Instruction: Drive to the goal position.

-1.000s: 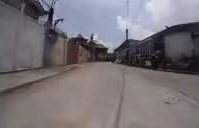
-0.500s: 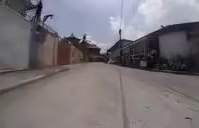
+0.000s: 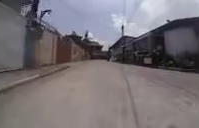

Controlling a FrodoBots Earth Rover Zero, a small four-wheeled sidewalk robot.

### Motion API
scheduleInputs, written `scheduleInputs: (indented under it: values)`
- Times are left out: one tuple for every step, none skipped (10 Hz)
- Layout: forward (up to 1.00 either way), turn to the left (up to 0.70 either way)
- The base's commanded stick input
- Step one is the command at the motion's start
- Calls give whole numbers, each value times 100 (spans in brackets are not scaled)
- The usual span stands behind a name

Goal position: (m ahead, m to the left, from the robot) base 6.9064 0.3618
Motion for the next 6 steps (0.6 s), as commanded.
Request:
scheduleInputs:
  values:
    - [100, 0]
    - [100, 0]
    - [100, 0]
    - [100, 0]
    - [100, 0]
    - [100, 0]
